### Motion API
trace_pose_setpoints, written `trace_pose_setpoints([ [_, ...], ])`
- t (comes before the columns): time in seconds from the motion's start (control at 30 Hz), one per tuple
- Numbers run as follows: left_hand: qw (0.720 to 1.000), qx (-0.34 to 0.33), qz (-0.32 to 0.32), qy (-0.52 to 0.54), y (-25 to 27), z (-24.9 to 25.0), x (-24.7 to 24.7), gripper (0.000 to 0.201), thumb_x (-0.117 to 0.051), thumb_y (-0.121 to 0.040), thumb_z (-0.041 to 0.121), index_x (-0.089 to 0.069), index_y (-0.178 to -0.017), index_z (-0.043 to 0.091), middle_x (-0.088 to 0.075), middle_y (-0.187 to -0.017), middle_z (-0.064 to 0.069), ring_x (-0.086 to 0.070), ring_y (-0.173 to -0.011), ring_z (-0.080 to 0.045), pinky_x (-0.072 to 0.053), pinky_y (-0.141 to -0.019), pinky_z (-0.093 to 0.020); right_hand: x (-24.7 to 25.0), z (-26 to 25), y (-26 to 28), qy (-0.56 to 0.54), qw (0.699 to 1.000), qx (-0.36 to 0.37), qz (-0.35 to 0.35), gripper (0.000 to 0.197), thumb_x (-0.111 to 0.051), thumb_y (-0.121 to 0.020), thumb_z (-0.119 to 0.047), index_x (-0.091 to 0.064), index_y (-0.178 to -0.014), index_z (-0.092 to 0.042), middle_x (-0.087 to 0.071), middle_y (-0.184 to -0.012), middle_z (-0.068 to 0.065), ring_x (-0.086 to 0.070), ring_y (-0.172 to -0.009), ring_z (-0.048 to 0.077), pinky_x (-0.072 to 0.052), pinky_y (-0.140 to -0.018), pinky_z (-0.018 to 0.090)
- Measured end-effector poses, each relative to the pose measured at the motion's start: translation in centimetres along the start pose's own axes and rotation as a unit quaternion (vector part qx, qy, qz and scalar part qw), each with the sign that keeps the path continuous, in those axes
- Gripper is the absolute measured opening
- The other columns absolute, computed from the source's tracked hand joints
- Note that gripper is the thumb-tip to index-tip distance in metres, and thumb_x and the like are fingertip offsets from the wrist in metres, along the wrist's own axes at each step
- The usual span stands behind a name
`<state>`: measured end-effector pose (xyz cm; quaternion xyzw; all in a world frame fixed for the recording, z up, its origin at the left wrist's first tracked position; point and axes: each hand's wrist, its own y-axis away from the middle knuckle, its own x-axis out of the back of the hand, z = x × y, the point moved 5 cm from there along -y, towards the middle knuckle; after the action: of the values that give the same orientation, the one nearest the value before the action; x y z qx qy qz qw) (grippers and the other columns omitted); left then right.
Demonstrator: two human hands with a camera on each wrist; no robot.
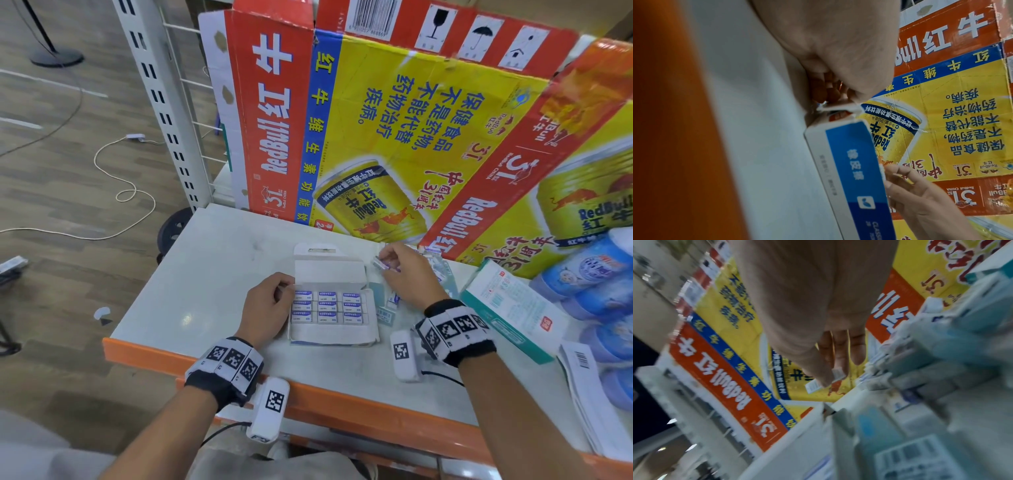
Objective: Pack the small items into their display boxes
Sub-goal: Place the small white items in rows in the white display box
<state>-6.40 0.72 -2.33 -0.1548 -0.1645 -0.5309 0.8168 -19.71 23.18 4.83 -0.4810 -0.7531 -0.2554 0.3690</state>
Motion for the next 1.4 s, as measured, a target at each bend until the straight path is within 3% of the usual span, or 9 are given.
trace_pose_setpoints([
  [0.17, 1.0, -0.001, 0.002, 0.0, 0.1, 0.2, 0.1, 0.012, -0.054, -0.093, 0.015, -0.063, -0.09, 0.023, -0.067, -0.077, 0.005, -0.058, -0.07, -0.004, -0.039, -0.062, -0.005, -2.1, -3.9, 2.7, 0.014, 0.994, 0.074, -0.084, 0.024, -0.054, -0.09, -0.012, -0.051, -0.109, -0.026, -0.05, -0.1, -0.012, -0.048, -0.081, -0.005, -0.037, -0.069, 0.016],
  [0.3, 1.0, 0.008, 0.003, -0.007, 0.0, 0.0, 0.1, 0.011, -0.054, -0.092, 0.017, -0.064, -0.091, 0.021, -0.068, -0.078, 0.002, -0.059, -0.072, -0.009, -0.039, -0.062, -0.006, -4.3, -5.8, 4.5, 0.051, 0.977, 0.142, -0.151, 0.022, -0.053, -0.092, -0.019, -0.051, -0.114, -0.022, -0.047, -0.104, -0.01, -0.042, -0.076, -0.007, -0.03, -0.067, 0.011],
  [0.43, 1.0, 0.006, 0.003, -0.006, 0.0, -0.1, 0.1, 0.012, -0.054, -0.092, 0.016, -0.063, -0.09, 0.023, -0.068, -0.077, 0.001, -0.058, -0.072, -0.007, -0.039, -0.061, -0.007, -6.0, -6.7, 5.6, 0.051, 0.964, 0.177, -0.19, 0.022, -0.053, -0.091, -0.014, -0.054, -0.113, -0.017, -0.043, -0.101, -0.01, -0.04, -0.072, -0.012, -0.027, -0.066, 0.015],
  [0.6, 1.0, 0.002, 0.006, 0.001, 0.0, 0.1, 0.1, 0.012, -0.055, -0.091, 0.014, -0.063, -0.087, 0.022, -0.067, -0.075, -0.003, -0.056, -0.071, -0.01, -0.039, -0.062, -0.009, -7.8, -7.2, 6.2, 0.066, 0.956, 0.165, -0.233, 0.017, -0.054, -0.089, -0.016, -0.055, -0.106, -0.018, -0.039, -0.097, -0.011, -0.04, -0.077, 0.004, -0.03, -0.071, 0.021],
  [0.83, 1.0, 0.014, 0.003, 0.003, 0.1, 0.4, 0.1, 0.012, -0.055, -0.091, 0.013, -0.064, -0.088, 0.02, -0.068, -0.077, 0.001, -0.059, -0.071, -0.013, -0.041, -0.064, -0.01, -9.6, -8.3, 6.1, 0.092, 0.955, 0.152, -0.239, 0.012, -0.056, -0.086, -0.014, -0.054, -0.097, -0.016, -0.043, -0.099, -0.003, -0.052, -0.083, 0.02, -0.04, -0.073, 0.033],
  [0.93, 1.0, 0.017, 0.005, 0.006, 0.1, 0.4, 0.2, 0.011, -0.055, -0.09, 0.013, -0.064, -0.088, 0.019, -0.068, -0.077, -0.001, -0.059, -0.072, -0.013, -0.04, -0.064, -0.009, -10.1, -8.4, 6.0, 0.098, 0.954, 0.154, -0.239, 0.01, -0.058, -0.085, -0.013, -0.052, -0.092, -0.018, -0.037, -0.094, -0.007, -0.051, -0.081, 0.021, -0.036, -0.069, 0.031],
  [1.07, 1.0, 0.013, 0.004, 0.003, 0.1, 0.6, 0.2, 0.012, -0.055, -0.09, 0.013, -0.064, -0.087, 0.019, -0.068, -0.077, -0.001, -0.06, -0.072, -0.014, -0.041, -0.064, -0.011, -10.2, -8.3, 5.8, 0.105, 0.955, 0.153, -0.231, 0.009, -0.06, -0.085, -0.016, -0.054, -0.091, -0.017, -0.037, -0.093, -0.007, -0.054, -0.088, 0.023, -0.043, -0.075, 0.034],
  [1.27, 1.0, 0.008, 0.008, 0.003, 0.2, 0.7, 0.2, 0.013, -0.055, -0.09, 0.012, -0.062, -0.085, 0.023, -0.067, -0.075, -0.001, -0.057, -0.068, -0.008, -0.038, -0.062, -0.007, -9.7, -8.4, 5.8, 0.092, 0.96, 0.163, -0.211, 0.007, -0.059, -0.087, -0.019, -0.062, -0.092, -0.016, -0.043, -0.093, -0.005, -0.056, -0.09, 0.022, -0.044, -0.077, 0.033],
  [1.4, 1.0, 0.008, 0.009, 0.001, 0.2, 0.7, 0.3, 0.012, -0.055, -0.091, 0.013, -0.064, -0.088, 0.02, -0.068, -0.077, 0.002, -0.059, -0.07, -0.008, -0.039, -0.062, -0.007, -7.8, -7.8, 5.6, 0.046, 0.969, 0.165, -0.177, 0.017, -0.054, -0.09, -0.019, -0.069, -0.096, -0.016, -0.051, -0.092, -0.003, -0.056, -0.085, 0.016, -0.044, -0.078, 0.029],
])
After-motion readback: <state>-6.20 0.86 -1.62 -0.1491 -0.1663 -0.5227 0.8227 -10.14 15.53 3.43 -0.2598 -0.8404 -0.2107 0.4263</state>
